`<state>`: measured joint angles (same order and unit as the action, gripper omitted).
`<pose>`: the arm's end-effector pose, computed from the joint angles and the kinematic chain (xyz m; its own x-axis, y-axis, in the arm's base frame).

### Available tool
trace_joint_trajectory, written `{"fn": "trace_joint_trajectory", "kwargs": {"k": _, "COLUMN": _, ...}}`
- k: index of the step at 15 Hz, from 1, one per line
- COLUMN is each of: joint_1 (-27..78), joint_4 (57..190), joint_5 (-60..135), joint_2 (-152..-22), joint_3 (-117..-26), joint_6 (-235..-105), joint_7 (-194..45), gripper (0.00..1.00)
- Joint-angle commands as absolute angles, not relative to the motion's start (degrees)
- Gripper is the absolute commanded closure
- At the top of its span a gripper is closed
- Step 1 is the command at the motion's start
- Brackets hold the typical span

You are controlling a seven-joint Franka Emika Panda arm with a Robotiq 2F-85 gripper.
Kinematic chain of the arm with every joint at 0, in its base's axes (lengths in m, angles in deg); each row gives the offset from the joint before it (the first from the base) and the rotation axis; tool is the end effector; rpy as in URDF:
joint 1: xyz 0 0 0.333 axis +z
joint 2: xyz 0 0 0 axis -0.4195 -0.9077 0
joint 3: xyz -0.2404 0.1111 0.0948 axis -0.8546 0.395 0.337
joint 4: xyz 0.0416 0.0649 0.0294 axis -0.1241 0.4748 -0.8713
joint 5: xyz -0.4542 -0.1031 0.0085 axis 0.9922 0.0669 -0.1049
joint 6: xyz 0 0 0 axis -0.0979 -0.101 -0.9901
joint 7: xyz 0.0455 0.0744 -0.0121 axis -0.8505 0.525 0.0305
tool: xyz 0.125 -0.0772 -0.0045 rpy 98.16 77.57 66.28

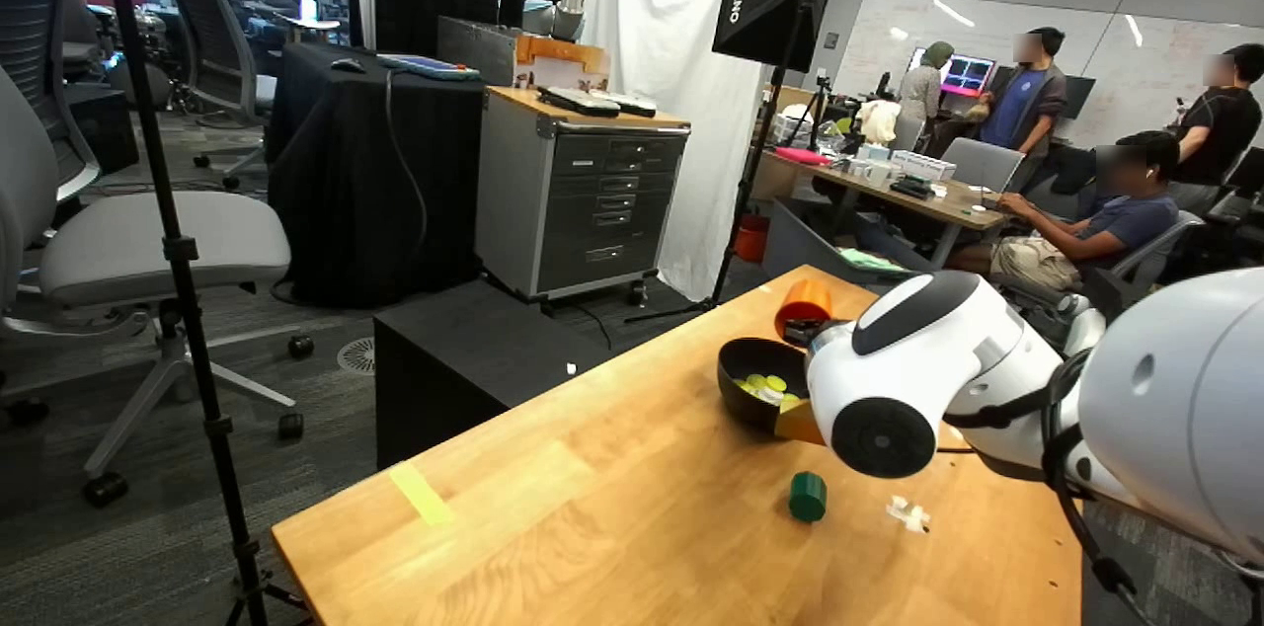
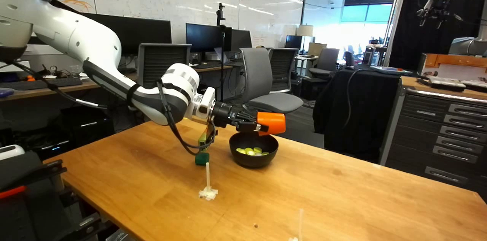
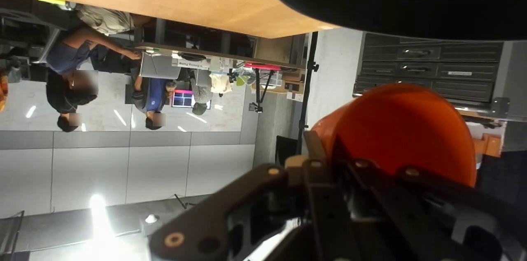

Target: Move the objects from the orange cup to the black bowl

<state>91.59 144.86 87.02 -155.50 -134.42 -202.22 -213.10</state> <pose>0.6366 -0.0992 0.0318 0.2137 -0.0935 0.9724 -0.7929 -0.5981 0.1167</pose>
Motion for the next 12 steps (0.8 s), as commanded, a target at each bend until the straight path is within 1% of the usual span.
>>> {"fn": "trace_joint_trajectory", "kwargs": {"k": 1, "joint_1": 91.0, "joint_4": 143.1, "joint_5": 91.2, "joint_2": -155.5, "joint_3": -134.0, "joint_6": -198.6, "joint_7": -217.7, "gripper": 0.94}}
{"fn": "trace_joint_trajectory", "kwargs": {"k": 12, "joint_1": 90.5, "joint_4": 141.8, "joint_5": 96.6, "joint_2": -155.5, "joint_3": -131.7, "joint_6": -190.6, "joint_7": -221.0, "gripper": 0.94}}
